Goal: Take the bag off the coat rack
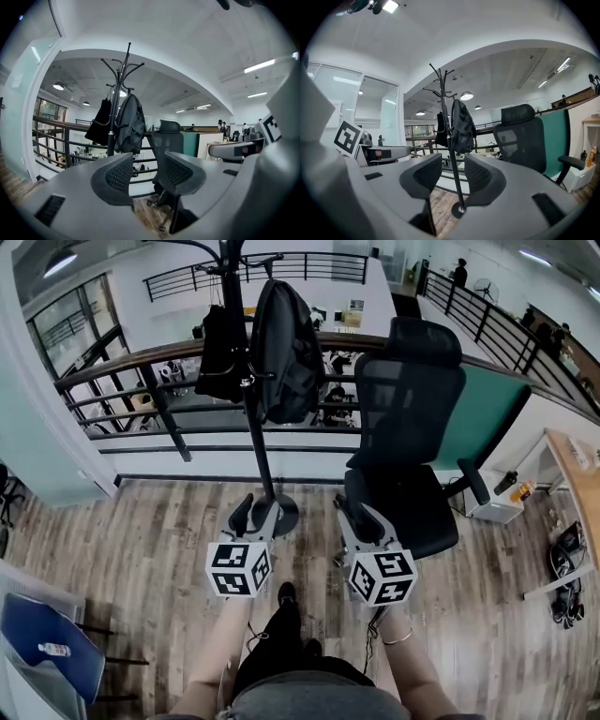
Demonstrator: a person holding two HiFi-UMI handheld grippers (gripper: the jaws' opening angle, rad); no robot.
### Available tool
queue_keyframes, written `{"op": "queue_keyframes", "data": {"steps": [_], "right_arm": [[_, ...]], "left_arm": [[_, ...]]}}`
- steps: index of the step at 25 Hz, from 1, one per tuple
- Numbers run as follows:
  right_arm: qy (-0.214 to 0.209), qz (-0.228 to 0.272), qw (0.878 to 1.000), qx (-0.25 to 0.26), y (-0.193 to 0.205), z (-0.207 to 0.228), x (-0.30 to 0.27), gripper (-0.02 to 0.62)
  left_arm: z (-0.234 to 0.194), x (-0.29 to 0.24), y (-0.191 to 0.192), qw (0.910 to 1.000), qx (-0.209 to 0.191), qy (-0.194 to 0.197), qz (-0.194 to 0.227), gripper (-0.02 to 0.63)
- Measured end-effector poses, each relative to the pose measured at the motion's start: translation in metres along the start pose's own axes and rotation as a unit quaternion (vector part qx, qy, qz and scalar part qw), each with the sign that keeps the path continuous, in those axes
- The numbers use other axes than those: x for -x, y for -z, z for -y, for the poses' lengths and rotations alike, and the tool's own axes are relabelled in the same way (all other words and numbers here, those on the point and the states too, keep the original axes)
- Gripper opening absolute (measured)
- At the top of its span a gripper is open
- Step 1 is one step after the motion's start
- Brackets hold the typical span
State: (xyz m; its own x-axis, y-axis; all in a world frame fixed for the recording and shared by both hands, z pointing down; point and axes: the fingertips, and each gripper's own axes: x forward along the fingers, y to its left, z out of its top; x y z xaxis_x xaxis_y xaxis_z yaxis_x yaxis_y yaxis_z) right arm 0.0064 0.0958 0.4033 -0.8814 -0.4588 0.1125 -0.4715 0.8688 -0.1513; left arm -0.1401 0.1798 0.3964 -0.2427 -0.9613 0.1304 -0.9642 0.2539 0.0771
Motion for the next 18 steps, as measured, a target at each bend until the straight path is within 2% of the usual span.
{"op": "queue_keyframes", "data": {"steps": [7,12,18], "right_arm": [[0.003,0.012,1.000,0.016,-0.028,0.024,-0.080,0.144],[0.013,0.039,0.999,0.027,-0.068,0.048,-0.146,0.144],[0.013,0.066,0.997,0.043,-0.113,0.058,-0.209,0.146]], "left_arm": [[-0.032,-0.078,-0.032,0.9997,-0.013,0.011,0.018,0.201],[-0.060,-0.143,-0.069,0.9988,-0.022,0.019,0.040,0.207],[-0.091,-0.195,-0.112,0.9975,-0.031,0.021,0.061,0.216]]}}
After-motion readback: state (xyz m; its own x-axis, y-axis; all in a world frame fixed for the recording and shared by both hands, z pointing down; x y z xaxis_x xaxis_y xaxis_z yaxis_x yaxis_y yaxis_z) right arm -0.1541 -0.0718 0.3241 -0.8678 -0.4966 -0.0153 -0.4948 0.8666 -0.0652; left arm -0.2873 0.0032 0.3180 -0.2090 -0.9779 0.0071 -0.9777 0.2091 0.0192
